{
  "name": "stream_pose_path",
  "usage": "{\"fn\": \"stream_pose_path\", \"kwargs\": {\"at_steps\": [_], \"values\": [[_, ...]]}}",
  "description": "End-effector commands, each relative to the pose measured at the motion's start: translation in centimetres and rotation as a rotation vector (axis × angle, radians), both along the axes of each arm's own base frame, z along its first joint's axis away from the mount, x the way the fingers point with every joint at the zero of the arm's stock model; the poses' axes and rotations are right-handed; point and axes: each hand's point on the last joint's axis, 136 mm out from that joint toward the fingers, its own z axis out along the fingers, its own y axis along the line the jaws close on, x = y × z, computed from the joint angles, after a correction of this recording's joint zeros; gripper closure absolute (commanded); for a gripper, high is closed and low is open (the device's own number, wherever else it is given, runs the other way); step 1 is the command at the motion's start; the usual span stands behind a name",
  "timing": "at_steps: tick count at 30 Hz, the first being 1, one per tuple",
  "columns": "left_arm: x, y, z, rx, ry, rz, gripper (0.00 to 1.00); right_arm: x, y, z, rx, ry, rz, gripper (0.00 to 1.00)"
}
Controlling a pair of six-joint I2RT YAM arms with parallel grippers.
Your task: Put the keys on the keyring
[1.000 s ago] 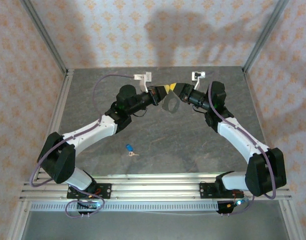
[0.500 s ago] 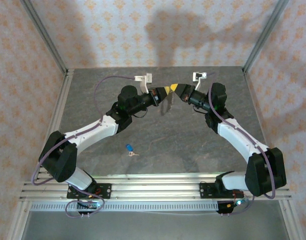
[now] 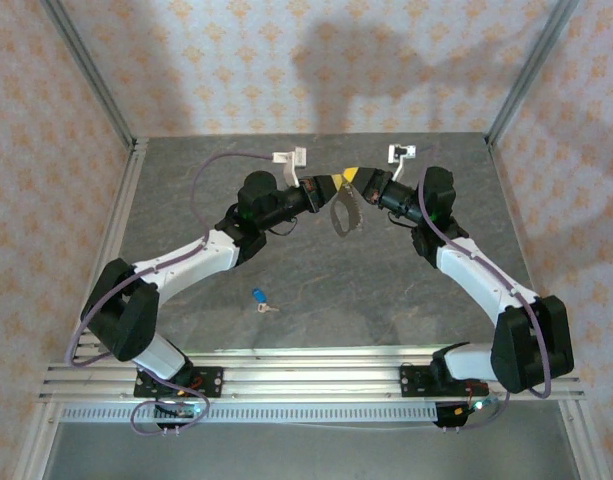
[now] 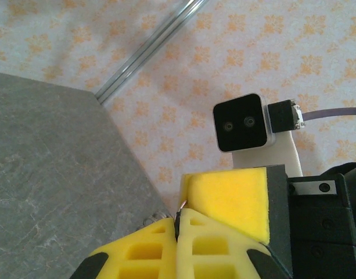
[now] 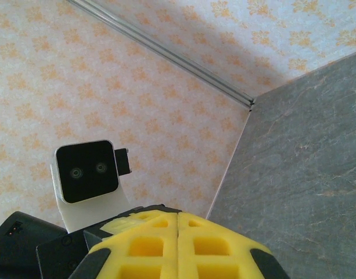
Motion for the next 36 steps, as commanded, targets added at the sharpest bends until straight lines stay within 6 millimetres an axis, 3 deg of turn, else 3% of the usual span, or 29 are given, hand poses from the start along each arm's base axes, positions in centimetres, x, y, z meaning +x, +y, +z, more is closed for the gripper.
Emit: {"fn": "stream_pose_path", "kwargs": {"at_steps": [1, 9, 16, 23, 24, 26, 29, 31, 33, 36], "values": [[-2.2, -2.1, 2.0, -0.052, -0.048, -0.14, 0.93, -0.7, 0.1, 2.4, 0.027, -0.105, 0.011, 1.0], [-2.4, -2.2, 2.5, -0.069, -0.054, -0.157, 0.86, -0.7, 0.1, 2.2, 0.024, -0.1, 0.007, 1.0], [-2.3, -2.1, 2.6, -0.07, -0.054, -0.145, 1.0, -0.8, 0.1, 2.1, 0.024, -0.098, 0.014, 1.0], [-2.3, -2.0, 2.4, -0.041, -0.071, -0.14, 1.0, -0.9, -0.2, 2.2, -0.003, -0.095, -0.003, 1.0], [-2.4, -1.9, 2.4, -0.031, -0.077, -0.14, 1.0, -0.8, -0.5, 2.2, -0.013, -0.089, -0.016, 0.97], [-2.6, -1.6, 2.5, -0.003, -0.099, -0.134, 1.0, -0.1, -1.9, 2.9, -0.01, -0.079, -0.073, 0.7], [-2.7, -1.0, 2.6, 0.033, -0.119, -0.132, 1.0, 0.8, -4.9, 4.2, 0.017, -0.073, -0.156, 0.52], [-2.6, -0.6, 2.8, 0.057, -0.131, -0.134, 1.0, 1.0, -6.5, 4.7, 0.03, -0.068, -0.201, 0.47], [-2.6, -0.2, 2.8, 0.079, -0.143, -0.141, 1.0, 1.5, -7.5, 4.1, 0.028, -0.046, -0.231, 0.45], [-2.6, 0.2, 3.1, 0.102, -0.154, -0.163, 1.0, 0.6, -7.9, 4.1, 0.021, -0.062, -0.235, 0.45]]}}
